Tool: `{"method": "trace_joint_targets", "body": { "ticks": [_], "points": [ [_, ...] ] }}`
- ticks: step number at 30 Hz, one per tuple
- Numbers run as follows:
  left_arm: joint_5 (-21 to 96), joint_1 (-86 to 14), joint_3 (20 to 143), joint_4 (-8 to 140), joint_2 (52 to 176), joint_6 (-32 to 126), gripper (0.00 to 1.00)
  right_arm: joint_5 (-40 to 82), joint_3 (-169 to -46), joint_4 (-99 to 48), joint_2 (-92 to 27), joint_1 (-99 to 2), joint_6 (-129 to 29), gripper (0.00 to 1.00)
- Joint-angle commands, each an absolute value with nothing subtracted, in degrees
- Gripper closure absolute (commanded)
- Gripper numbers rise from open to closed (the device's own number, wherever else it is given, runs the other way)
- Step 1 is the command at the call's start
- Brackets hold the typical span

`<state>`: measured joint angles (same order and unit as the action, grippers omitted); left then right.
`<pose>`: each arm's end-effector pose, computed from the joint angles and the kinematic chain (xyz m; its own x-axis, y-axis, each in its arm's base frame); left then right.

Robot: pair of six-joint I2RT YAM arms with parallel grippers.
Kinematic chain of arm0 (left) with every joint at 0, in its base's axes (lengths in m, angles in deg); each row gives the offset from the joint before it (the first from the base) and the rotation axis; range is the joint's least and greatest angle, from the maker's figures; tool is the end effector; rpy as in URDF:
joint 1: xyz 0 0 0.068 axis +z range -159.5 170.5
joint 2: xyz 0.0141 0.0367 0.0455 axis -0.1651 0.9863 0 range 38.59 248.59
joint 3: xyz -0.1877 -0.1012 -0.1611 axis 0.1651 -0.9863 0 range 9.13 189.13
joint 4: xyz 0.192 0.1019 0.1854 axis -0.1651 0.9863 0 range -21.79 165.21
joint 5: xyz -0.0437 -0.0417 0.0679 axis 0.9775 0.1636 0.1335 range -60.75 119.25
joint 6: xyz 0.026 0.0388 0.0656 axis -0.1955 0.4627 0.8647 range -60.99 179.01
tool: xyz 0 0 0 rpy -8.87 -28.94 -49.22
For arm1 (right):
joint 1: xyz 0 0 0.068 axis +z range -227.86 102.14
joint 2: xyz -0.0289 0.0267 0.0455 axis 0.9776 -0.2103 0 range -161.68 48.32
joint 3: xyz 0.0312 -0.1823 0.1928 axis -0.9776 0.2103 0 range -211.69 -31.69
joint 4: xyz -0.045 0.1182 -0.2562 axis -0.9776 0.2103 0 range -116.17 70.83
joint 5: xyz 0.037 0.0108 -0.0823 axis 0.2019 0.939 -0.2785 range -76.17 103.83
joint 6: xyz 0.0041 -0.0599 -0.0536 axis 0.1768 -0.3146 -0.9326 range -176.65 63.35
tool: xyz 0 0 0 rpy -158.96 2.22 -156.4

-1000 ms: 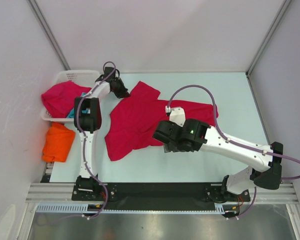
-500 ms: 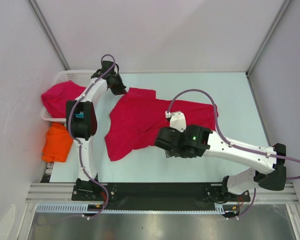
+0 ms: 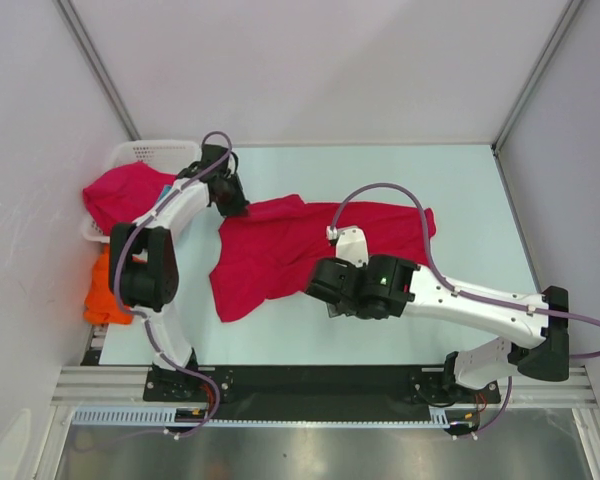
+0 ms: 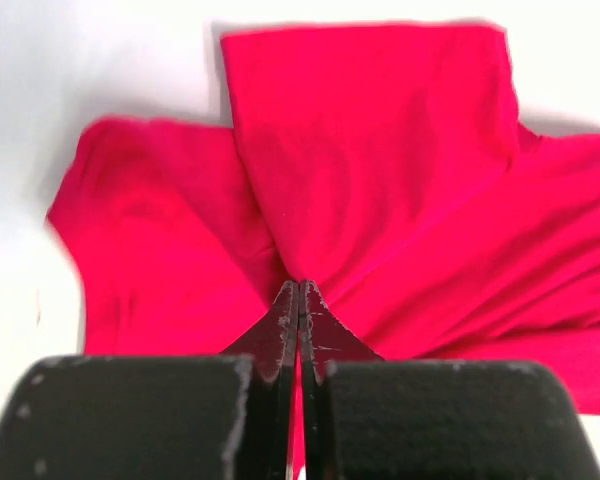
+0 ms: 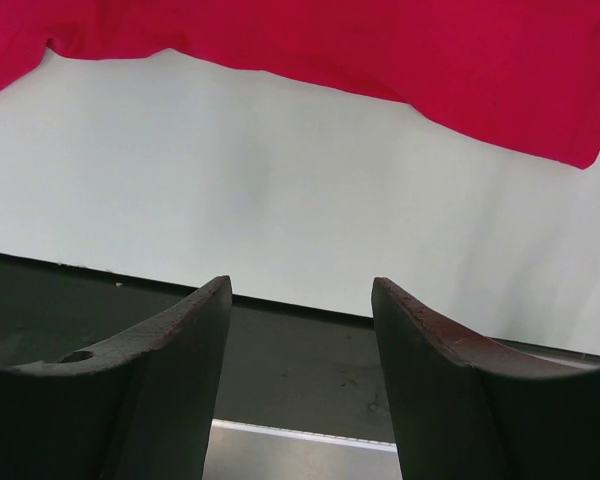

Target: Fold and stack the t-shirts

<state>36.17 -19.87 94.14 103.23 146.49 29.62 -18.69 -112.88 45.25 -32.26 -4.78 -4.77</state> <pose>0.4392 -0.0890 0.1880 -0.8447 -0.3408 -0.4128 -0.1985 0.9156 -0.3496 0.1206 0.2680 0.3059 -0.7638 -0.2316 -0.6025 -0.2501 0.9667 -0.0546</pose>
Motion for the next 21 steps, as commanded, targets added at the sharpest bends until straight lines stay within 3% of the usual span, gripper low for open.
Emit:
{"method": "trace_joint_targets", "body": {
  "ticks": [1,21],
  "points": [
    [33.2,-20.3,87.4,100.5,137.0,31.1,1.00,-19.4,-111.6,42.6,-31.8,-4.0,-4.5,0.37],
    [29.6,-20.8,67.3,99.4,124.2,31.2,1.00,-18.4,-104.8,42.0,-28.3,-2.5,-1.8,0.37]
  ]
}}
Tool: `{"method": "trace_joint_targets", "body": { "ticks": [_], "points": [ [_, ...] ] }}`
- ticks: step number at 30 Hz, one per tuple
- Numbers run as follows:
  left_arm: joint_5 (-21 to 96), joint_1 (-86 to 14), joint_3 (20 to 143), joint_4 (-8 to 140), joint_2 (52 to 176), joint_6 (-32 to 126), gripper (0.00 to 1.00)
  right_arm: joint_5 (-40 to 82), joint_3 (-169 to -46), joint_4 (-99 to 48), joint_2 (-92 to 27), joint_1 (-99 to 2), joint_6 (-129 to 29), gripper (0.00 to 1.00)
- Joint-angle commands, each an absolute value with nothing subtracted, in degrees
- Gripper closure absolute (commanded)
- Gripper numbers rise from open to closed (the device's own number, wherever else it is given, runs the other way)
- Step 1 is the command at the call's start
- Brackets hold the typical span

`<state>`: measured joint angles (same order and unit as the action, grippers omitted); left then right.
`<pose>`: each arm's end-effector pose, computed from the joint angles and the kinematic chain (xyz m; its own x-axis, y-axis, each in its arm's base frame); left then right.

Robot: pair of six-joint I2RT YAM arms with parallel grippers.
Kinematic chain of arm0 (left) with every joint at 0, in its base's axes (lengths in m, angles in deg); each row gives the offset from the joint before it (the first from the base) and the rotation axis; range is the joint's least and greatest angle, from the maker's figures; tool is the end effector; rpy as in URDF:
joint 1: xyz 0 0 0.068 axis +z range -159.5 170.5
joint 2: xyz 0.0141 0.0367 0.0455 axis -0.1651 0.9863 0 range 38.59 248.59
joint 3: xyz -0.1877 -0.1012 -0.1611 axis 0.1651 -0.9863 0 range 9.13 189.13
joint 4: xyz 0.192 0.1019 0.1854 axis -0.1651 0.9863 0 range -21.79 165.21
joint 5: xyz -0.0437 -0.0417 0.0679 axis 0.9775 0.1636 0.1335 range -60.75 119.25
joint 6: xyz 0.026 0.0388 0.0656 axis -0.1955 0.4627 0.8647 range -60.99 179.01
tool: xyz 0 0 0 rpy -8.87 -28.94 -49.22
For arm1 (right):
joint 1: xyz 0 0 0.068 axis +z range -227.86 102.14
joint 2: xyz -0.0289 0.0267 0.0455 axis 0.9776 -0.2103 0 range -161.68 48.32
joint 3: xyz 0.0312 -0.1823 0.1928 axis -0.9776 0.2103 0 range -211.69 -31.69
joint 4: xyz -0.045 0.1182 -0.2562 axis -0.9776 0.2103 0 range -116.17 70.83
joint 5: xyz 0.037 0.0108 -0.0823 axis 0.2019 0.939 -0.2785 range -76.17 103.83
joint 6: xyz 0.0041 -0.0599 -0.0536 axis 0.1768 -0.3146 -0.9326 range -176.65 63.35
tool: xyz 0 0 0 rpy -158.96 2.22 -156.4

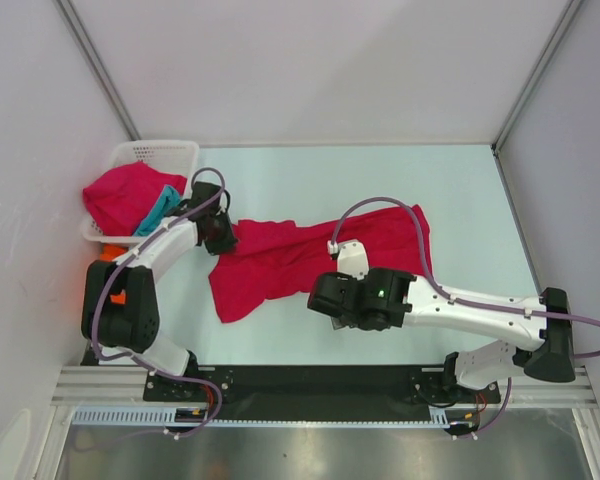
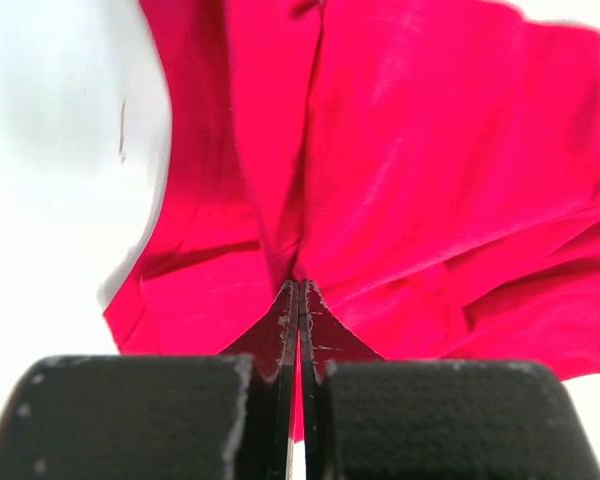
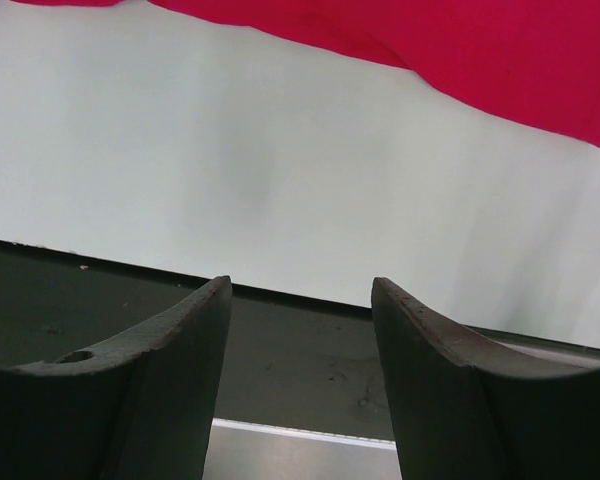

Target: Fold and stack the t-shirts

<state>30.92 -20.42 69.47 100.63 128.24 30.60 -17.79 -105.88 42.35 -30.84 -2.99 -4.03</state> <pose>0.3450 -0.0687 0.1651 -0.8571 -0.3190 -0.4044 -0.2330 0.9403 -0.2479 0.1094 0.2649 0.2757 -0.7741 -0.2709 -0.5721 -0.2767 0.9577 -0.0791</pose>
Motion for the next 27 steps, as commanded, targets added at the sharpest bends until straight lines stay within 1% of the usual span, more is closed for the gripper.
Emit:
{"method": "trace_joint_targets", "body": {
  "ticks": [1,9,10,12,13,14,16,17,18,19,27],
  "points": [
    [29.7,-20.8,66.8,99.0,123.5,31.2,1.00,-18.5,-104.7,42.0,-28.2,-2.3,-1.6,0.37],
    [30.2,-20.8,63.6,98.6,122.3,30.9,1.00,-18.3,-103.9,41.3,-28.9,-2.4,-1.8,0.36],
    [30.6,-20.8,63.8,98.6,122.7,31.0,0.94,-18.3,-104.0,41.2,-28.9,-2.3,-1.9,0.36],
    [31.7,-20.8,64.9,98.6,123.3,31.0,0.74,-18.3,-103.9,41.0,-29.1,-2.4,-2.2,0.36],
    [31.8,-20.8,65.5,98.7,123.7,30.8,0.51,-18.4,-104.0,41.1,-29.1,-2.4,-2.2,0.36],
    [31.9,-20.8,66.5,98.7,123.8,30.4,0.38,-18.4,-104.0,41.2,-29.1,-2.4,-2.3,0.36],
    [31.5,-20.8,67.9,99.1,124.1,30.4,0.17,-18.7,-103.9,41.5,-28.9,-2.4,-2.0,0.36],
    [31.2,-20.8,69.7,99.4,124.4,30.5,0.12,-18.7,-103.8,41.7,-28.8,-2.4,-1.9,0.36],
    [31.1,-20.8,70.6,99.8,125.2,30.7,0.10,-18.9,-103.8,41.9,-28.6,-2.4,-1.8,0.36],
    [30.6,-20.8,71.7,100.0,125.8,30.6,0.06,-19.0,-103.8,42.0,-28.5,-2.4,-1.6,0.36],
    [31.6,-20.8,82.5,98.5,136.7,29.9,0.05,-19.7,-103.9,43.0,-28.0,-2.3,-1.4,0.36]
  ]
}}
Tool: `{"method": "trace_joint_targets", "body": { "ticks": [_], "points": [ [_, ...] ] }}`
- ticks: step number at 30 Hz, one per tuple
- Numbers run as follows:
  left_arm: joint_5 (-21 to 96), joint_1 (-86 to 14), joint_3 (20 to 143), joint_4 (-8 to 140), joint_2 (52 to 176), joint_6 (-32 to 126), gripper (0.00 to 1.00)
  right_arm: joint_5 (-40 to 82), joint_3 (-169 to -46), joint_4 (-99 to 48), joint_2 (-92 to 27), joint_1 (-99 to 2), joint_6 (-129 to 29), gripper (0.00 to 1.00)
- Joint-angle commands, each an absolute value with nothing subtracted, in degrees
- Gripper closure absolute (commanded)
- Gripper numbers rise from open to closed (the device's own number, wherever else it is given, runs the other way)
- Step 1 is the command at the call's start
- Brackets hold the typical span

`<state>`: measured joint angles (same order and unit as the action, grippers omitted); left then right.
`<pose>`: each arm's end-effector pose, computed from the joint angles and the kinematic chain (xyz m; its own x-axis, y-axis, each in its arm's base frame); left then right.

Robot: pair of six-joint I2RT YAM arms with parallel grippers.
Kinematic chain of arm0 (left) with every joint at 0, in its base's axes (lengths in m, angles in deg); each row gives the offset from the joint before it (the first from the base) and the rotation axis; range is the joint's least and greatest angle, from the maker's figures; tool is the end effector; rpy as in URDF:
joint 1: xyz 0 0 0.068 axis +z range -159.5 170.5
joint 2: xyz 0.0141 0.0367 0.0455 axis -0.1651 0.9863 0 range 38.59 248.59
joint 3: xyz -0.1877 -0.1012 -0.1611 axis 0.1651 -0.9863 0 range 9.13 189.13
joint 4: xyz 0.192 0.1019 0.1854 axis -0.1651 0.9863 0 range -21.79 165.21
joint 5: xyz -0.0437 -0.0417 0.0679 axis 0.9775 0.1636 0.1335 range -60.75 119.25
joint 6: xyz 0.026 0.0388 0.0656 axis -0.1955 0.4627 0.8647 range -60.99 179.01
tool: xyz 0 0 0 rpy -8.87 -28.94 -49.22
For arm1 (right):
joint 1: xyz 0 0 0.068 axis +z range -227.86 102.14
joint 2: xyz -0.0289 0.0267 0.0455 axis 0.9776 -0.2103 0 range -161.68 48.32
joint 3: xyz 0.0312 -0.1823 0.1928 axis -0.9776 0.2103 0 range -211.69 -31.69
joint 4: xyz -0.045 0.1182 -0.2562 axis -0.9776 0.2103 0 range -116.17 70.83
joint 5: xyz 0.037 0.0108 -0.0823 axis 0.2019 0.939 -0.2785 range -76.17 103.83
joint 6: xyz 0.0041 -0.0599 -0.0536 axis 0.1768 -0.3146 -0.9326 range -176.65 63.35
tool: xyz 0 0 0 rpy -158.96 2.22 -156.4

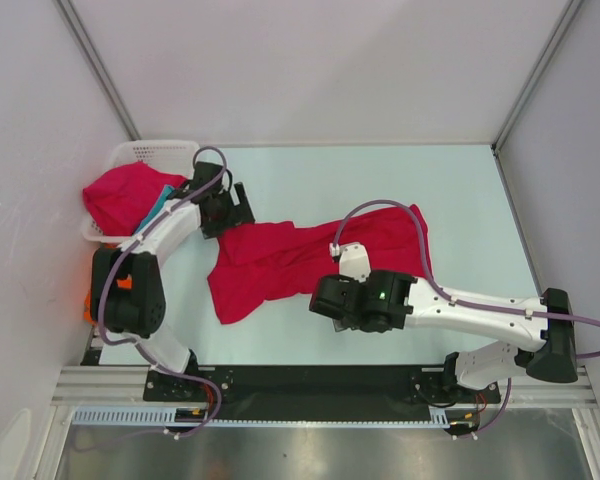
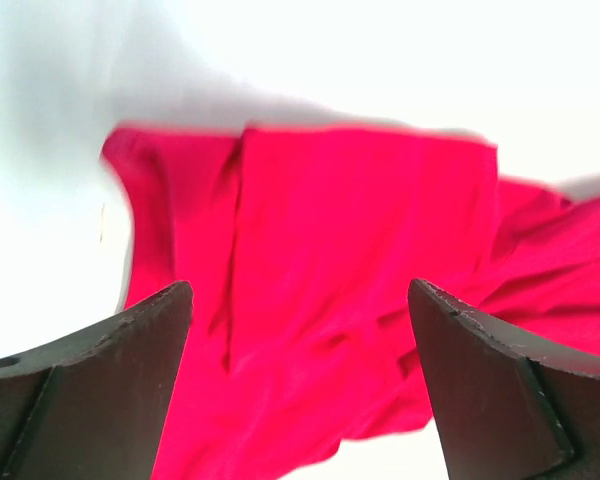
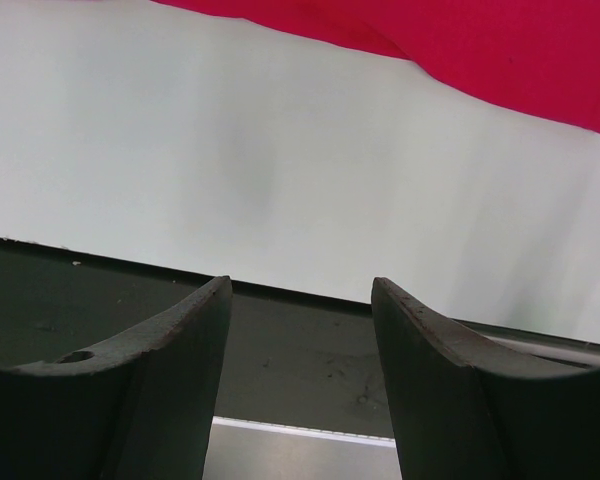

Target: Fold and stack the t-shirts

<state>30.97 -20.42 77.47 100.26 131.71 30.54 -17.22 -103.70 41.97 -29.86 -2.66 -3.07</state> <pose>0.3761 -0.0748 0.1922 -0.8204 -0.3270 -0.4690 -0.2112 0.9356 -0.2829 0.1059 0.2605 0.2682 -0.7838 -0.2679 -0.5603 -0.2728 0.9590 -0.0770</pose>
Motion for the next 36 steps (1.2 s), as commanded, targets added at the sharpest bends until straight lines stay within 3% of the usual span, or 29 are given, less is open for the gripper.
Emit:
{"method": "trace_joint_targets", "body": {
  "ticks": [1,23,33,36],
  "points": [
    [32.0,-20.8,83.6,98.5,138.0,29.7,0.05,-20.0,-103.9,43.1,-28.0,-2.3,-1.2,0.36],
    [33.0,-20.8,92.0,97.5,152.5,29.5,0.05,-22.6,-106.8,46.7,-33.5,-3.0,-3.0,0.37],
    [32.2,-20.8,94.4,98.3,151.9,29.2,0.06,-21.1,-105.6,44.2,-32.2,-4.6,-4.3,0.37],
    [32.9,-20.8,94.4,98.1,152.0,29.2,0.10,-21.1,-105.1,44.1,-31.8,-4.8,-4.1,0.37]
  ]
}}
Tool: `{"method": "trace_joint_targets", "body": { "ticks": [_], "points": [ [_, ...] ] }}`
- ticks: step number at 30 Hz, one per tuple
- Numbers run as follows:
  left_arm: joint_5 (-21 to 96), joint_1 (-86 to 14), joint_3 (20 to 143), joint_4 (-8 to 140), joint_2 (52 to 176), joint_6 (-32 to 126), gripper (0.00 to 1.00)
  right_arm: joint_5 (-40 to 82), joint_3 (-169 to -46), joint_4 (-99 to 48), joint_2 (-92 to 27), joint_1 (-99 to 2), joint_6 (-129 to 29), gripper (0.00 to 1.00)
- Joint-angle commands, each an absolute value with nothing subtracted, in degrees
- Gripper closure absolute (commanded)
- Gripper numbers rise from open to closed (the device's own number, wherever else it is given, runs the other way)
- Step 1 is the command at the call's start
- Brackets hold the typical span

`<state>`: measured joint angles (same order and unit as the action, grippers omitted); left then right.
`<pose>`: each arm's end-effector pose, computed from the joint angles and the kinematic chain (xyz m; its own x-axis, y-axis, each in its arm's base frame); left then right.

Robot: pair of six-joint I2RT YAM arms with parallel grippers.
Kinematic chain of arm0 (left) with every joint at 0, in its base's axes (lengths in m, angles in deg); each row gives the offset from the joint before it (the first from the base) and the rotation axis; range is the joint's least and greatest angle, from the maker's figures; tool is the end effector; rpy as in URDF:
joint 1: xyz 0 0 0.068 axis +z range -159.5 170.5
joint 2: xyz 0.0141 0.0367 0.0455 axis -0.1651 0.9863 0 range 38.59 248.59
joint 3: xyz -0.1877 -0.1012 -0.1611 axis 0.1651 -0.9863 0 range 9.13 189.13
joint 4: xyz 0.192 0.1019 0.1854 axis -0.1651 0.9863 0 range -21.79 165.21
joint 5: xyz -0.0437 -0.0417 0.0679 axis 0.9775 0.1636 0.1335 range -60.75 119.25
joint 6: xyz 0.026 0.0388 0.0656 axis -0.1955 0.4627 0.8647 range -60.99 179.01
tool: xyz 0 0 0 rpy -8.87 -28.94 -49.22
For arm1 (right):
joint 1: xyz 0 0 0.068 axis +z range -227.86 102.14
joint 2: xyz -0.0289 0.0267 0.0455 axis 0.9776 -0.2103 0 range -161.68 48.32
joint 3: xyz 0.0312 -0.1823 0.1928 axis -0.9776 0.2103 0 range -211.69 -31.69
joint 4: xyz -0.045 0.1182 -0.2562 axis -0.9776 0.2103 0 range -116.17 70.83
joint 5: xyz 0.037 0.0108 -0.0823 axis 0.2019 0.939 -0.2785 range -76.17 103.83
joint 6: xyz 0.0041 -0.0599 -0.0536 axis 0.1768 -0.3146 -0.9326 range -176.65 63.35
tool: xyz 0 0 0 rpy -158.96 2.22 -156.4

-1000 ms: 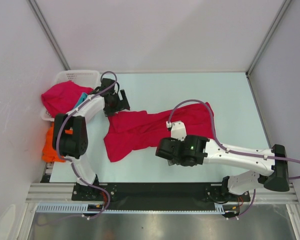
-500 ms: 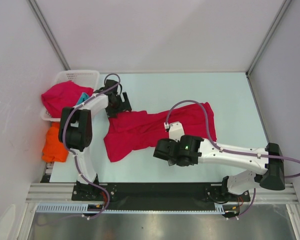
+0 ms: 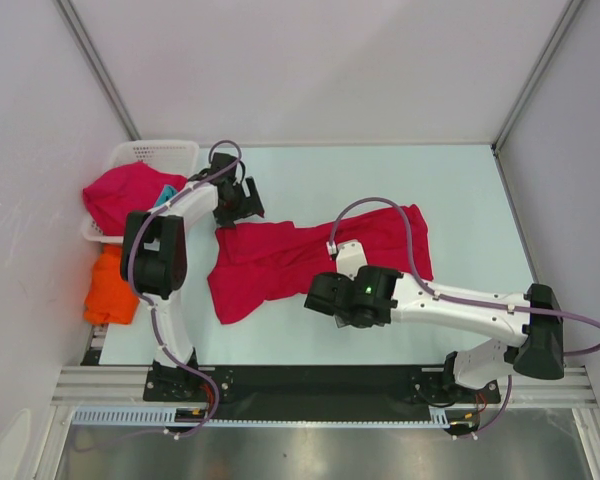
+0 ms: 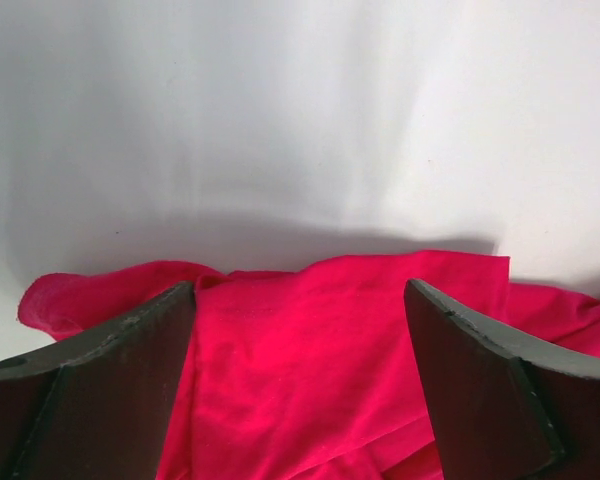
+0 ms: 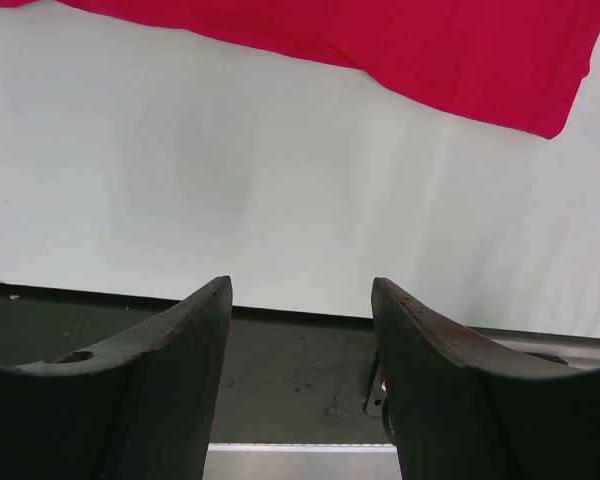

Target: Fold and stack the t-shirts

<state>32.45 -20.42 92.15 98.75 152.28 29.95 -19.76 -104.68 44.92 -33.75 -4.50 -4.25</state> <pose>0.4472 -0.0903 0.1378 -0.8568 -0.3287 -0.3973 -0.2296 0.9331 -0.2767 0.1181 0.2609 0.2558 -0.7830 -0.3153 -0.5362 -0.2470 0.9488 -0.1971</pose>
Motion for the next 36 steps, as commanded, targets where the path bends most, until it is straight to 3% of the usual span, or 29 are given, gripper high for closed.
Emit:
{"method": "trace_joint_targets", "body": {
  "ticks": [1,4,7,8,9,16,20,30,35,36],
  "points": [
    [33.2,-20.8,94.3,97.9,152.1,29.1,0.12,-21.0,-104.9,44.1,-31.8,-4.9,-4.0,0.37],
    [35.0,-20.8,93.9,97.1,152.2,29.1,0.24,-20.9,-104.7,44.1,-31.4,-4.8,-3.7,0.37],
    [36.5,-20.8,93.2,96.2,152.2,28.9,0.45,-21.0,-104.3,44.0,-31.0,-4.8,-3.6,0.37],
    [36.7,-20.8,93.0,96.0,152.1,28.9,0.60,-21.0,-104.3,44.0,-30.9,-4.8,-3.5,0.37],
    [36.9,-20.8,92.7,95.8,152.1,28.9,0.65,-21.0,-104.3,43.9,-30.8,-4.8,-3.5,0.37],
    [37.4,-20.7,91.3,95.5,151.3,29.0,0.83,-21.0,-103.6,43.6,-30.1,-4.9,-3.3,0.37],
    [37.8,-20.8,90.8,95.4,149.7,29.0,0.99,-21.0,-103.1,43.3,-29.8,-4.8,-3.1,0.37],
    [37.2,-20.8,89.5,96.2,147.7,29.7,0.98,-20.7,-102.1,42.7,-28.8,-4.7,-2.6,0.37],
    [37.7,-20.8,89.0,96.2,148.5,29.7,0.75,-20.6,-101.6,42.6,-28.2,-4.7,-2.5,0.37],
    [37.9,-20.8,89.0,96.2,148.6,29.7,0.62,-20.6,-101.6,42.6,-28.2,-4.7,-2.4,0.37]
  ]
}}
